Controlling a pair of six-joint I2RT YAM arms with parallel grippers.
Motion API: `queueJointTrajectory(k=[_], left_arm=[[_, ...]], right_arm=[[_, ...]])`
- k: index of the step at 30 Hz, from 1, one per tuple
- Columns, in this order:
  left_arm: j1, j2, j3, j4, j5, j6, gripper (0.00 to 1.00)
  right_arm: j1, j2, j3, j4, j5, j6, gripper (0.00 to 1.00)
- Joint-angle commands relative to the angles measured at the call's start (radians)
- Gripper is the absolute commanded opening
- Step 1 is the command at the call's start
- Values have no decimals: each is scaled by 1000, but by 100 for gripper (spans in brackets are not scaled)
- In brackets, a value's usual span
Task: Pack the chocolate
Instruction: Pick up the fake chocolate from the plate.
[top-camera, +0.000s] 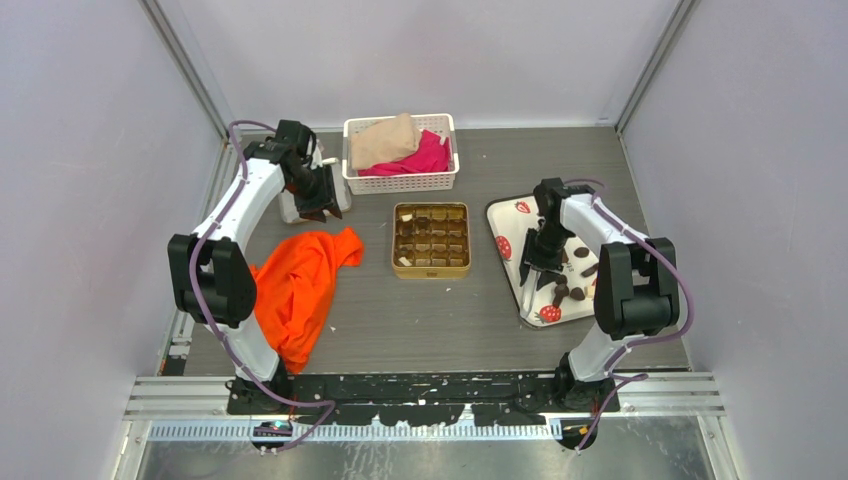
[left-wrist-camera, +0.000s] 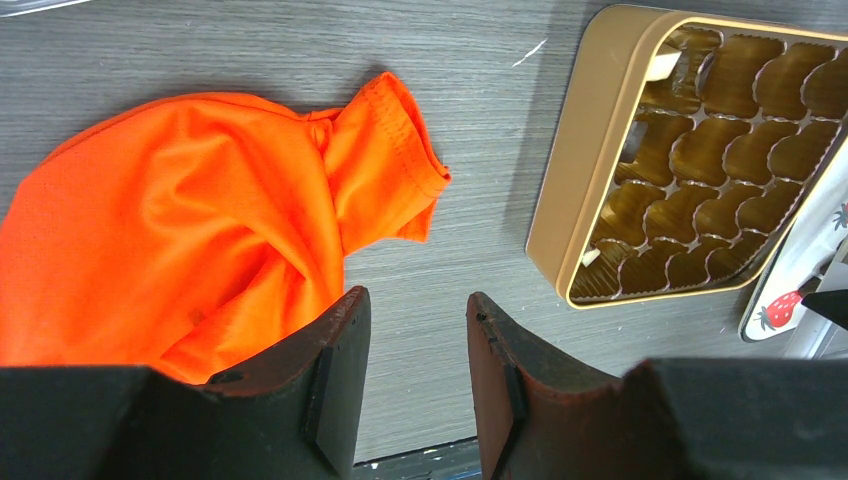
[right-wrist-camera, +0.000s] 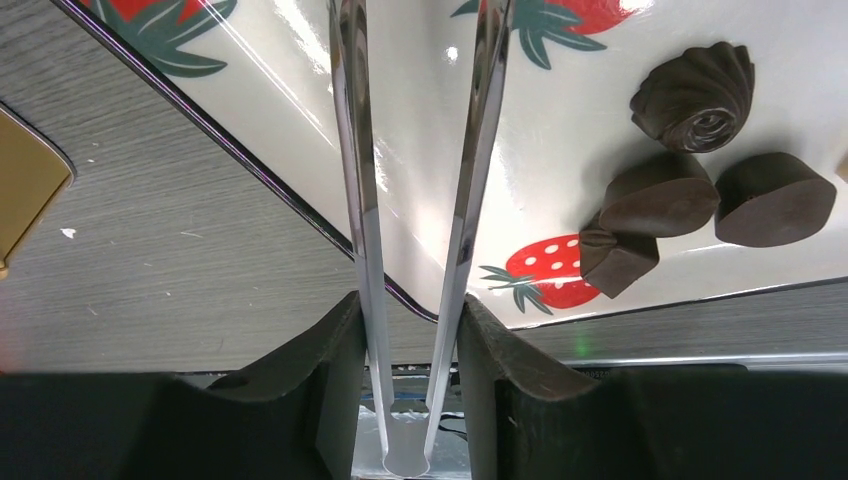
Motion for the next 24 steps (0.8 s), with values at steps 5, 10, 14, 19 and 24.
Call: queueJointTrajectory(k=[5, 10, 14, 19, 24], left_arm=[[8, -34, 14, 10, -6, 4, 42], [8, -36, 12, 10, -6, 2, 41], [8, -35, 13, 10, -5, 0, 42], [8, -35, 15, 9, -3, -1, 41], [8, -33, 17, 10, -2, -4, 42]], right_arm=[[-5, 15, 54, -13, -1, 7, 30], [-5, 15, 54, -16, -4, -4, 26], [-5, 10, 60, -21, -7, -6, 17], [-6, 6, 81, -32, -9, -14, 1], [-4, -1, 92, -39, -28, -19, 1]])
